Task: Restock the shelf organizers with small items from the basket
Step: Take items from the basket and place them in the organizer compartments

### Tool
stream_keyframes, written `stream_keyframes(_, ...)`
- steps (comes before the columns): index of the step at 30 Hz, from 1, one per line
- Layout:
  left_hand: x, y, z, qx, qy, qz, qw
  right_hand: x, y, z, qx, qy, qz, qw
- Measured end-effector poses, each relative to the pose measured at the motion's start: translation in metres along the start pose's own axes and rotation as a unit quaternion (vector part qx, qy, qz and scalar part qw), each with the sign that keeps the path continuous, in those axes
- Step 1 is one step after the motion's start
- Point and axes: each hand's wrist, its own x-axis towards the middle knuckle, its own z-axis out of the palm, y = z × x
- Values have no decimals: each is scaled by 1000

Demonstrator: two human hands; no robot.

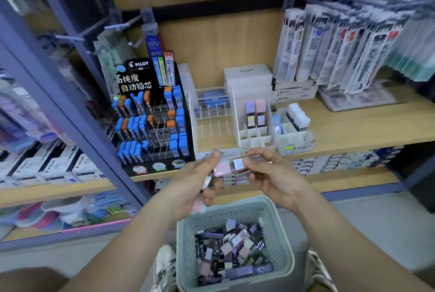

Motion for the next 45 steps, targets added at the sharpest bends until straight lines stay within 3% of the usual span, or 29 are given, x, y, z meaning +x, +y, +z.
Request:
stream_keyframes(4, -3, 41, 10, 54, -13, 38, 998, -8, -37, 11, -112, -22, -49, 992)
stream_keyframes(7, -1, 64, 12, 112, -27, 74, 991, -13, -70, 15, -278, -40, -89, 955)
stream_keyframes(10, 5, 82, 15, 159, -49, 97, 981, -15, -100, 20, -495, -69, -96, 861)
stream_keyframes(13, 15, 90, 18, 172, -62, 119, 976, -12, -109, 26, -708, -100, -86, 694)
stream_keyframes(14, 18, 92, 21, 171, -59, 128, 975, -10, -107, 27, -735, -111, -80, 665)
stream_keyframes(15, 21, 94, 23, 170, -50, 136, 975, -9, -104, 26, -729, -121, -70, 670)
stream_keyframes(17, 28, 97, 27, 137, -26, 148, 979, -3, -105, 23, -652, -108, -49, 749)
stream_keyframes(21, 35, 99, 34, -52, -14, 136, 989, 8, -105, 25, -388, -11, -45, 920)
stream_keyframes(23, 36, 97, 41, -122, -8, 139, 983, 11, -95, 34, -256, 12, -21, 966)
stream_keyframes(26, 38, 94, 55, -172, 19, 157, 972, 13, -78, 49, -206, 8, 31, 978)
stream_keyframes(32, 38, 93, 55, -81, 40, 178, 980, 12, -76, 62, -185, -44, 1, 982)
stream_keyframes(45, 39, 94, 31, 36, 3, 188, 981, 14, -80, 48, -284, -6, -50, 957)
